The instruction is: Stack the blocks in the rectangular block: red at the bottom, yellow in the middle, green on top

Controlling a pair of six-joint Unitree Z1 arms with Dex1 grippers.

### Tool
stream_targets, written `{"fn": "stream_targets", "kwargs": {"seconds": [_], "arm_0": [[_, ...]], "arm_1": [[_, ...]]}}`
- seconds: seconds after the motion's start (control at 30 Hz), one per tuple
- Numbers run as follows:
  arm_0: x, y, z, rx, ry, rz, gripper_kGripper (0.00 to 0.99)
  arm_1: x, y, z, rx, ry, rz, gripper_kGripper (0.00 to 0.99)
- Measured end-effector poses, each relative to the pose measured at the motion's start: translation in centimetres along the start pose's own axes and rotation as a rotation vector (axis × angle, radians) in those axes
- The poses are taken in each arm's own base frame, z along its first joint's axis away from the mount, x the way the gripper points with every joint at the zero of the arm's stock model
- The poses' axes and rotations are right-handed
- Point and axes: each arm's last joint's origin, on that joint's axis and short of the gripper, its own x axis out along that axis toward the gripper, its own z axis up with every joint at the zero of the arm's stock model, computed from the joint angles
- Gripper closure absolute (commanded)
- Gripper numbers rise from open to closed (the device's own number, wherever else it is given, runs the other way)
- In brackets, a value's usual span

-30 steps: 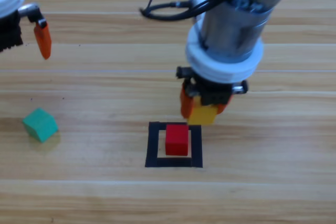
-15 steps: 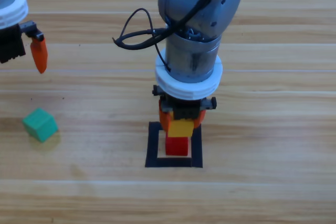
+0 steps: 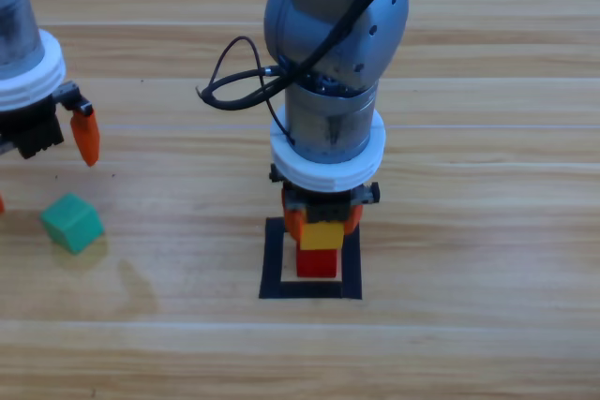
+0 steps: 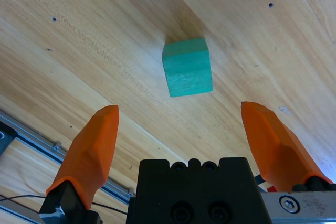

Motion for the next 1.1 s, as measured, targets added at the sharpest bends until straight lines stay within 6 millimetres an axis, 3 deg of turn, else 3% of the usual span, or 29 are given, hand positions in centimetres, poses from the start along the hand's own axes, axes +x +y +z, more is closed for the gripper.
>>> {"fn": "stream_targets", "kwargs": {"seconds": [0.63,0.93,0.97,1.0,1.07,1.1], "arm_0": [[0.2,1.3,-0.5,0.003,0.008,-0.041,0.002],[0.4,2.0,-0.9,0.003,0.01,-0.062,0.002],[0.5,2.1,-0.9,0.005,0.013,-0.059,0.002],[0.6,2.2,-0.9,0.007,0.014,-0.056,0.002],[0.7,2.2,-1.0,0.014,0.016,-0.053,0.004],[0.7,2.2,-1.0,0.015,0.017,-0.053,0.004]], "arm_1": [[-0.2,0.0,0.0,0.003,-0.002,-0.003,0.668],[-0.2,0.6,-1.0,-0.009,0.007,-0.018,0.662],[-0.2,0.6,-1.0,-0.011,0.007,-0.018,0.521],[-0.2,0.6,-1.1,-0.012,0.007,-0.018,0.225],[-0.3,0.7,-1.1,-0.014,0.004,-0.018,0.027],[-0.3,0.7,-1.1,-0.014,0.003,-0.017,0.002]]}}
